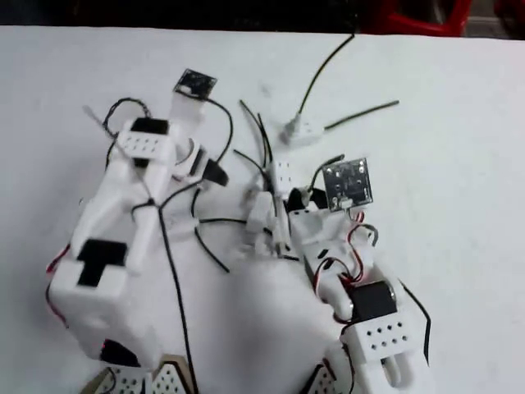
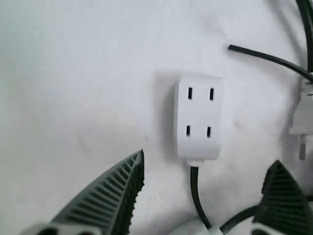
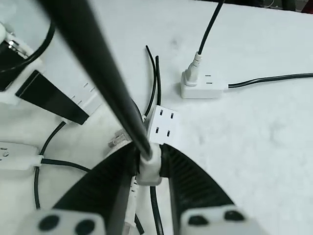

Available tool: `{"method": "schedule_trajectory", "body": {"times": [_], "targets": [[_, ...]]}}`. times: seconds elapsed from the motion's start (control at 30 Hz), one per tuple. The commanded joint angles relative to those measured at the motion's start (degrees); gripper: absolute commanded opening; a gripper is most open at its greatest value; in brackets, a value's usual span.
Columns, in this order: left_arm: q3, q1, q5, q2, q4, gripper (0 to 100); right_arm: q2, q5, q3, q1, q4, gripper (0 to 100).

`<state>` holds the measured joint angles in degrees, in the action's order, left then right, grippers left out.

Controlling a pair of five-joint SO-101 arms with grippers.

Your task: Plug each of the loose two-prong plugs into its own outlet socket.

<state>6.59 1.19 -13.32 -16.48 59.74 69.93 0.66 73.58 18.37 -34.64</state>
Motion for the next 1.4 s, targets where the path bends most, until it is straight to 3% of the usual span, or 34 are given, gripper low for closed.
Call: {"method": "schedule_trajectory", "body": {"times": [0.0, 0.3, 0.53, 0.87, 1.03, 1.23, 1.37], "targets": [[-9.93, 1.36, -1.41, -7.52, -0.44, 35, 0.84, 0.7, -0.44, -1.54, 1.01, 1.7], [-18.81, 4.18, -1.67, -17.8, 0.35, 17, 0.84, 0.7, -0.44, -3.65, 1.1, 1.7], [-24.0, 5.23, -15.03, -17.89, 10.81, 2, 0.84, 0.7, -0.44, -3.74, 1.01, 1.7], [-22.77, 6.55, -20.92, -15.78, 18.73, 2, 0.84, 0.7, -0.44, -6.55, 1.19, 1.7], [-10.2, 6.9, -23.65, -5.58, 13.27, 2, 0.75, 0.7, -0.44, -6.64, 1.27, 1.7], [12.04, 7.16, -24.62, 6.73, -2.81, 3, 0.48, 0.7, -0.44, -6.46, 1.27, 1.7], [18.2, 6.99, -23.91, 10.51, -6.24, 18, 0.4, 0.7, -0.44, -6.46, 1.27, 1.7]]}}
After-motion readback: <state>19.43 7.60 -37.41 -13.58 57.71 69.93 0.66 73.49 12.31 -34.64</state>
